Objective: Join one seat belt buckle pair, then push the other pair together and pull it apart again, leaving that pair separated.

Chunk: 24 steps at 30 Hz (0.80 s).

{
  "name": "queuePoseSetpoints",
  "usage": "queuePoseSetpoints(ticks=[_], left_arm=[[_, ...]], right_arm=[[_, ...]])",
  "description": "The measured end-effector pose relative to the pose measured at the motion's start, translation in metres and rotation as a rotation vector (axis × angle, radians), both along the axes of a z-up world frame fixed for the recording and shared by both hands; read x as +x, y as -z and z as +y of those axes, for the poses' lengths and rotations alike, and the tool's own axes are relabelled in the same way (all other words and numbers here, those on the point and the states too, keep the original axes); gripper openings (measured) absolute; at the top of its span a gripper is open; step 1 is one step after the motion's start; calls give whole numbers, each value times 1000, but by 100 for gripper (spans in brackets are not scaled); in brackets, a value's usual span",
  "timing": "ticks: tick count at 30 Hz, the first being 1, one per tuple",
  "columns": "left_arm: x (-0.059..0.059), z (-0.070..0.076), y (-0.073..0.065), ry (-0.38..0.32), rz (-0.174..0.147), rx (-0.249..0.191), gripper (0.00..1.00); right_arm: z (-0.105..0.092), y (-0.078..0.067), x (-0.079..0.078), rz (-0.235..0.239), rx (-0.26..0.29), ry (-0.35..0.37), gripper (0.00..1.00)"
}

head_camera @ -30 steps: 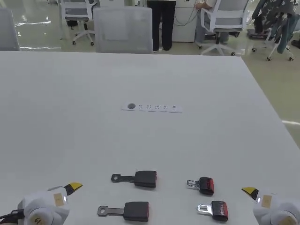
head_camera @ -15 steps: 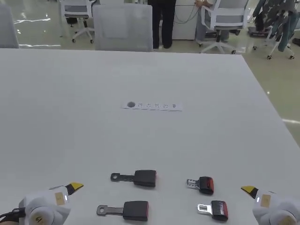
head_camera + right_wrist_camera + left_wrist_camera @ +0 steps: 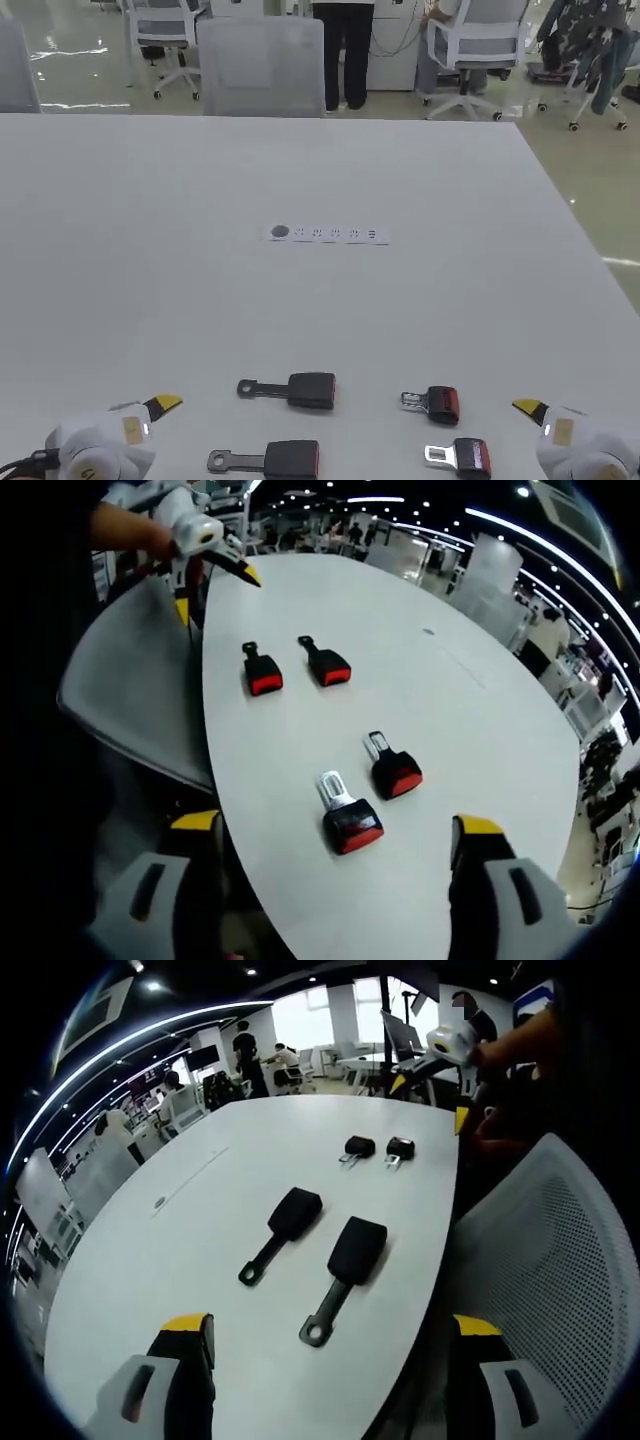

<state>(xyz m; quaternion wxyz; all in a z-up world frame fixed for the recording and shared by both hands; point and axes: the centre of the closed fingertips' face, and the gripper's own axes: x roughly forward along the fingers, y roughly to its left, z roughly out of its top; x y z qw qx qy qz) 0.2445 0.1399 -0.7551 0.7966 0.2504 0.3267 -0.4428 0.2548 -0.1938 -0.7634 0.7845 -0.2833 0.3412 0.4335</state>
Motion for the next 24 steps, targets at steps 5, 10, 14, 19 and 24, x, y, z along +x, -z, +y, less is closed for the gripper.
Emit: queuePoseSetpoints(ticks=[5, 10, 14, 19, 24], left_arm=[[6, 1, 2, 4, -4, 20, 98], [10, 0, 6, 16, 1, 36, 96], [12, -2, 11, 40, 2, 64, 95], [14, -9, 18, 69, 9, 82, 92], [13, -11, 31, 114, 27, 125, 88]], right_arm=[[-3, 5, 6, 15, 5, 8, 94], [-5, 8, 9, 25, -3, -12, 91], [-6, 10, 10, 36, -22, -34, 88], [-2, 11, 14, 29, -19, -62, 83], [11, 11, 13, 11, 0, -144, 74]])
